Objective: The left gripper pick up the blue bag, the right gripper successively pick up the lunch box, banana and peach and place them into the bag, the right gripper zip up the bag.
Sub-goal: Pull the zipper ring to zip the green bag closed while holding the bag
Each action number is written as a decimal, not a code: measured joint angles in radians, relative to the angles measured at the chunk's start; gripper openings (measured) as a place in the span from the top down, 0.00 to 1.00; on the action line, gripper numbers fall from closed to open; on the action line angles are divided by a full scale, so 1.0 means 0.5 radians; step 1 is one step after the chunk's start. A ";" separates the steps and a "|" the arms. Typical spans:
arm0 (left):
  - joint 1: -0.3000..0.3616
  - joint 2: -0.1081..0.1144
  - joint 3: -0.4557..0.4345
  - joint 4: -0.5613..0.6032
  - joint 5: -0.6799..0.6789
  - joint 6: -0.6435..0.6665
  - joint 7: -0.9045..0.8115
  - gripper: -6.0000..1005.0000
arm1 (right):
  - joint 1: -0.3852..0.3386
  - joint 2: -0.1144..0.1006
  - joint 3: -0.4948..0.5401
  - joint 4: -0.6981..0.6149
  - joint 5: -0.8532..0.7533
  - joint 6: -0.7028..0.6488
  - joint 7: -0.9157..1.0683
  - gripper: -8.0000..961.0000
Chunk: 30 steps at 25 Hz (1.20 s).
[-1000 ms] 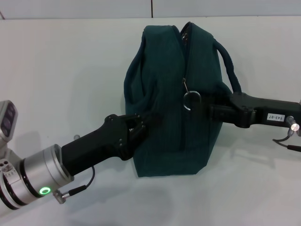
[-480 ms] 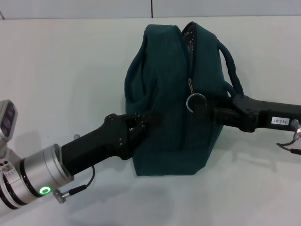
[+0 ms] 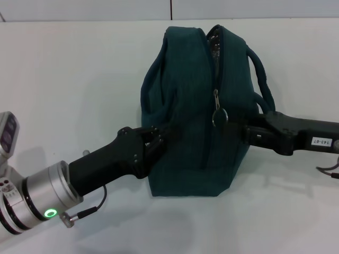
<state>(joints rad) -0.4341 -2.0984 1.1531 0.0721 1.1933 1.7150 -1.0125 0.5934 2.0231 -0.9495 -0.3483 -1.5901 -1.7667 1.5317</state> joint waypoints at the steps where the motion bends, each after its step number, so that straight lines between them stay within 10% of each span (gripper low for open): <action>1: 0.000 0.000 -0.001 0.000 0.000 0.000 0.000 0.95 | -0.004 -0.001 0.000 0.000 0.000 -0.009 -0.001 0.60; 30: -0.003 0.003 -0.008 0.000 -0.002 -0.007 0.000 0.95 | -0.073 -0.009 0.031 -0.021 0.010 -0.113 -0.067 0.82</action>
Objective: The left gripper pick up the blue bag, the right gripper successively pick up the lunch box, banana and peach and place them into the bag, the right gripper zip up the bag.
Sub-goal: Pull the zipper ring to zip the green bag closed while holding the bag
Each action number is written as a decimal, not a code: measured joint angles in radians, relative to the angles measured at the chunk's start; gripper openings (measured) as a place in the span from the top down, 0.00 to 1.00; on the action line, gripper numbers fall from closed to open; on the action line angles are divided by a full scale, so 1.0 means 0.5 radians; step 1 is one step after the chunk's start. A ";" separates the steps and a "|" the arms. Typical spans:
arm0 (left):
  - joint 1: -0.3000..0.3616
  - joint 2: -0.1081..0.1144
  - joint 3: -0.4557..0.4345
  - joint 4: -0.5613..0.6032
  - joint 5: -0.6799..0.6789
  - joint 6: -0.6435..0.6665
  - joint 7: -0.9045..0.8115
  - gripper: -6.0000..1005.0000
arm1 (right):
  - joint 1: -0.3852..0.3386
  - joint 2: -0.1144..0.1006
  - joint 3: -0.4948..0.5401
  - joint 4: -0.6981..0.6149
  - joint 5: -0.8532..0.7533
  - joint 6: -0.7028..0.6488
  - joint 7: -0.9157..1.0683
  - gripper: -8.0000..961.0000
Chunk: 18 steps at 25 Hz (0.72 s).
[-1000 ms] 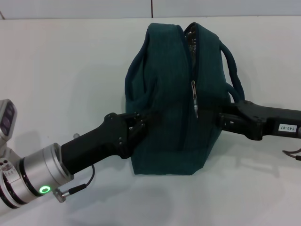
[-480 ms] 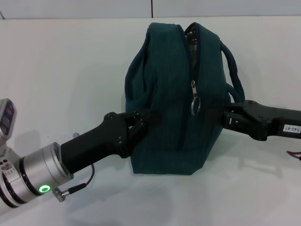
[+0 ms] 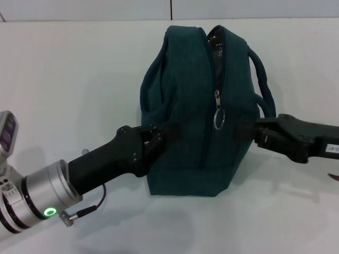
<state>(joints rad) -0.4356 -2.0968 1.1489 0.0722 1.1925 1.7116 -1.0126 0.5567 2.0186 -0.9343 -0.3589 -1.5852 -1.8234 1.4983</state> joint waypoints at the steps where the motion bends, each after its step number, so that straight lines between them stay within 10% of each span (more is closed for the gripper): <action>1: 0.000 0.000 0.000 0.000 0.000 0.000 0.000 0.95 | -0.007 0.000 0.003 -0.001 0.018 -0.035 -0.031 0.83; 10: 0.000 0.003 0.000 0.017 -0.006 -0.005 -0.016 0.95 | -0.117 -0.004 0.004 -0.111 0.100 -0.183 -0.295 0.88; 18: 0.000 0.003 0.000 0.021 -0.008 -0.009 -0.034 0.95 | -0.220 0.002 0.004 -0.116 0.147 -0.251 -0.669 0.62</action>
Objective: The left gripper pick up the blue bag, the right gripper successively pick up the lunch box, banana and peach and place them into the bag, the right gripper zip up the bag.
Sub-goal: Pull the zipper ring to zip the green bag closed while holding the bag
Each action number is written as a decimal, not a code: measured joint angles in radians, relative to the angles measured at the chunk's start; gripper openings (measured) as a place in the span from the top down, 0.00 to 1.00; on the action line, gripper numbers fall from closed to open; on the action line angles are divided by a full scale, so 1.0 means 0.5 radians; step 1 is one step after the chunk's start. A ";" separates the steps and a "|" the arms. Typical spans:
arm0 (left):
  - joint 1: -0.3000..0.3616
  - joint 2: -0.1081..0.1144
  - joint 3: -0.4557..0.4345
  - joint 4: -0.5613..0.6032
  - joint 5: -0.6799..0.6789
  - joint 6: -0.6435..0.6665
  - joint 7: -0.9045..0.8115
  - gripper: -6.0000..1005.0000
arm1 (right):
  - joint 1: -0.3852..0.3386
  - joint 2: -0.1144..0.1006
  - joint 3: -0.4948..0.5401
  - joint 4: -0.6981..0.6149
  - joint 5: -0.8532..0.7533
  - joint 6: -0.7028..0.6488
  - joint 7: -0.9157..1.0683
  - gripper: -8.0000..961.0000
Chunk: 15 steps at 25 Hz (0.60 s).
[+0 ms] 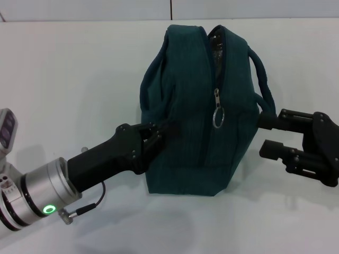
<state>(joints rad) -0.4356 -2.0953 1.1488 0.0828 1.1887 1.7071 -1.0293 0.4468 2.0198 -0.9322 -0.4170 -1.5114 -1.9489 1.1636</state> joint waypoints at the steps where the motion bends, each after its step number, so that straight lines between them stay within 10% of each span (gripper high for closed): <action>1: 0.000 0.000 0.000 0.000 0.000 0.000 -0.002 0.95 | -0.004 -0.001 0.000 -0.001 0.002 0.006 -0.011 0.58; 15: 0.000 0.000 -0.004 0.002 0.000 0.000 -0.006 0.95 | -0.028 -0.009 -0.001 0.027 0.050 0.104 -0.036 0.11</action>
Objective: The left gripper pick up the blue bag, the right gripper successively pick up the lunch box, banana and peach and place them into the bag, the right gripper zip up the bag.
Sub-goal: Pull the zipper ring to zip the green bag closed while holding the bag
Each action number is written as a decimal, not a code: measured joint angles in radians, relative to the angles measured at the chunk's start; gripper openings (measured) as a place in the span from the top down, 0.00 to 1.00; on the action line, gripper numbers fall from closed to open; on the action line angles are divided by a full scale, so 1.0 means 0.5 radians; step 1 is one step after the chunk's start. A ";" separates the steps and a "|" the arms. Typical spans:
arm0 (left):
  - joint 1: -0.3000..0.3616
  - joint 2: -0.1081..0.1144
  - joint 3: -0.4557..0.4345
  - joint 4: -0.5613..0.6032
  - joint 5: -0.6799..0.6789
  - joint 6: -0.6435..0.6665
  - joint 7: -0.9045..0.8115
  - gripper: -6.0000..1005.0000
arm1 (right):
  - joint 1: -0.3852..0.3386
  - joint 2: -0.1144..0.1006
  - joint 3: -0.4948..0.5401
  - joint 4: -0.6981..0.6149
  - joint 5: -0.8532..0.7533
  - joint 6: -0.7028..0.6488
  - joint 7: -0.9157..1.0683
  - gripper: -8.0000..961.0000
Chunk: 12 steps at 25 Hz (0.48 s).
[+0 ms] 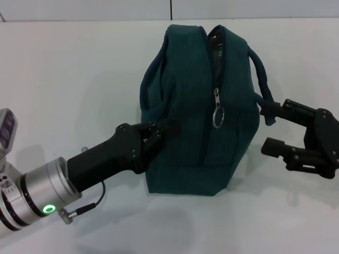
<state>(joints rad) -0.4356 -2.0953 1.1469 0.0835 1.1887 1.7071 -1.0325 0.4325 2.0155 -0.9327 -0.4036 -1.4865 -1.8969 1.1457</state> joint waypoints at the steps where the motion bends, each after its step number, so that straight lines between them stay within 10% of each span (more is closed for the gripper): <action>1: 0.000 0.000 -0.001 0.001 0.000 0.000 0.000 0.95 | 0.000 0.000 0.000 0.000 0.000 0.011 0.009 0.09; 12: 0.000 0.000 -0.005 0.002 0.000 0.000 0.000 0.95 | 0.012 0.004 -0.014 0.015 0.001 0.033 0.054 0.39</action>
<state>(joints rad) -0.4356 -2.0953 1.1442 0.0844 1.1888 1.7072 -1.0324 0.4385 2.0175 -0.9396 -0.3960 -1.4860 -1.8802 1.1725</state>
